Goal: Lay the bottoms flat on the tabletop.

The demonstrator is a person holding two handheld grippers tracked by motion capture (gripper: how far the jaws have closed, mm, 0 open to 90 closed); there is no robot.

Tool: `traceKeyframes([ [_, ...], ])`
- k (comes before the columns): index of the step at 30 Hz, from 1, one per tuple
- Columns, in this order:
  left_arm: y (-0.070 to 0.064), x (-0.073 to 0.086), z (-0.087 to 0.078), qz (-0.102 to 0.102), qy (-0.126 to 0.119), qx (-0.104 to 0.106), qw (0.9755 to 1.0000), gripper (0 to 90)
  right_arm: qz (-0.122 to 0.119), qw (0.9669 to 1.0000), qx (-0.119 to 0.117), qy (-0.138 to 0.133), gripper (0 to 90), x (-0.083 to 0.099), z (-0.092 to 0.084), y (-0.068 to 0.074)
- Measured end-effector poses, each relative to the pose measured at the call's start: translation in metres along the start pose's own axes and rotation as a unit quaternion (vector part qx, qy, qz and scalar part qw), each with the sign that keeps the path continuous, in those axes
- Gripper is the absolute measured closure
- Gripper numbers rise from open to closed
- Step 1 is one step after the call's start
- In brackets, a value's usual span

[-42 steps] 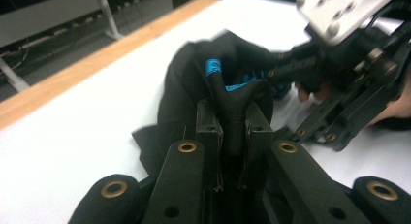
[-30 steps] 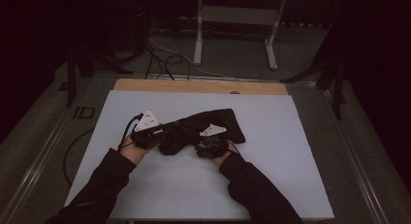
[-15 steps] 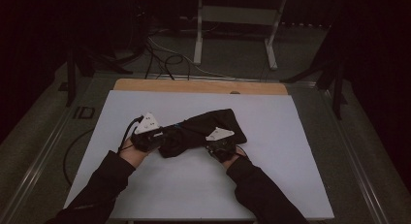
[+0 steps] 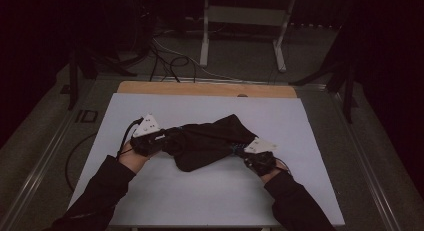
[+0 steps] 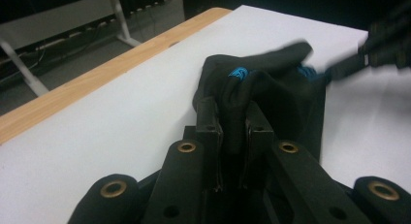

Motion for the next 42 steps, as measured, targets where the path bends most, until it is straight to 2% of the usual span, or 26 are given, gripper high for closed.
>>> traceKeyframes([
  [1,-0.005,0.002,-0.003,0.006,0.000,0.002,1.0000,82.8,0.013,0.9997,0.014,-0.014,89.8,0.001,-0.016,-0.011],
  [3,-0.008,0.005,-0.006,0.003,0.001,0.009,1.0000,82.8,0.013,0.9996,0.019,-0.016,89.8,0.003,-0.021,-0.014],
  [4,-0.012,0.010,-0.010,0.012,0.011,0.003,0.9999,82.8,0.025,0.9992,0.023,-0.021,89.8,0.010,-0.032,-0.018],
  [5,-0.012,0.010,-0.010,0.012,0.011,0.003,0.9999,82.8,0.024,0.9992,0.029,-0.016,89.7,0.016,-0.037,-0.020],
  [7,-0.013,0.014,-0.013,0.012,0.014,0.007,0.9998,82.9,0.024,0.9992,0.029,-0.016,89.7,0.016,-0.037,-0.020],
  [8,-0.011,0.028,-0.020,0.016,0.028,-0.011,0.9994,82.9,0.037,0.9982,0.047,-0.006,89.7,0.034,-0.050,-0.026],
  [9,-0.008,0.032,-0.022,0.005,0.035,-0.007,0.9994,82.9,0.049,0.9977,0.045,-0.010,89.7,0.040,-0.055,-0.030],
  [10,-0.007,0.036,-0.024,-0.002,0.041,-0.012,0.9991,83.2,0.061,0.9965,0.055,-0.013,89.7,0.045,-0.058,-0.032],
  [12,-0.007,0.039,-0.025,-0.008,0.045,-0.005,0.9990,83.2,0.061,0.9964,0.058,-0.011,89.7,0.050,-0.061,-0.034],
  [13,-0.011,0.044,-0.029,-0.015,0.052,0.019,0.9984,83.2,0.065,0.9963,0.056,-0.008,89.7,0.054,-0.063,-0.034],
  [14,-0.015,0.046,-0.030,-0.011,0.054,0.025,0.9981,83.1,0.064,0.9967,0.051,-0.004,89.6,0.058,-0.063,-0.033],
  [16,-0.026,0.051,-0.033,-0.002,0.063,0.054,0.9966,83.1,0.057,0.9975,0.040,-0.001,89.5,0.061,-0.064,-0.030],
  [20,-0.046,0.058,-0.038,0.015,0.087,0.100,0.9910,82.9,0.059,0.9979,0.026,-0.012,88.6,0.065,-0.065,-0.028],
  [23,-0.053,0.058,-0.043,0.022,0.092,0.114,0.9890,82.0,0.054,0.9982,0.019,-0.015,86.7,0.066,-0.069,-0.027],
  [24,-0.052,0.056,-0.044,0.018,0.092,0.113,0.9891,80.6,0.055,0.9981,0.024,-0.017,82.9,0.065,-0.072,-0.027],
  [26,-0.049,0.050,-0.046,0.014,0.087,0.116,0.9894,70.5,0.056,0.9977,0.024,-0.028,71.1,0.061,-0.079,-0.028],
  [27,-0.047,0.043,-0.047,0.013,0.075,0.107,0.9913,65.1,0.055,0.9975,0.027,-0.035,67.6,0.058,-0.082,-0.028],
  [28,-0.046,0.040,-0.047,0.012,0.070,0.106,0.9918,57.2,0.061,0.9966,0.035,-0.045,56.8,0.054,-0.087,-0.029],
  [31,-0.044,0.025,-0.044,0.021,0.059,0.091,0.9938,35.1,0.077,0.9944,0.037,-0.062,36.4,0.047,-0.090,-0.029],
  [32,-0.044,0.021,-0.041,0.020,0.057,0.088,0.9943,28.1,0.080,0.9941,0.028,-0.068,27.8,0.044,-0.089,-0.030],
  [34,-0.044,0.013,-0.034,0.023,0.057,0.091,0.9940,24.2,0.085,0.9931,0.025,-0.077,16.1,0.041,-0.086,-0.031],
  [35,-0.045,0.011,-0.031,0.027,0.056,0.088,0.9942,21.2,0.088,0.9924,0.020,-0.083,14.0,0.039,-0.084,-0.031],
  [37,-0.048,0.005,-0.021,0.025,0.057,0.096,0.9935,20.7,0.091,0.9914,0.028,-0.091,13.7,0.036,-0.081,-0.032],
  [39,-0.053,0.000,-0.011,0.030,0.057,0.099,0.9930,20.7,0.090,0.9928,0.014,-0.078,13.7,0.033,-0.075,-0.035],
  [41,-0.063,-0.005,0.000,0.035,0.055,0.105,0.9924,20.3,0.107,0.9907,0.013,-0.083,13.4,0.032,-0.070,-0.038],
  [42,-0.063,-0.005,0.000,0.035,0.055,0.105,0.9924,20.3,0.107,0.9907,0.013,-0.083,13.4,0.032,-0.070,-0.038],
])
Point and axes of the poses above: each handheld gripper's, and its own axes: z roughly forward along the jaws, x roughly out of its underside, y roughly to its left, the point moved 2 cm from there along z, roughly forward along the jaws, and after that the axes turned 15 degrees about -x, right-handed, at the moved point
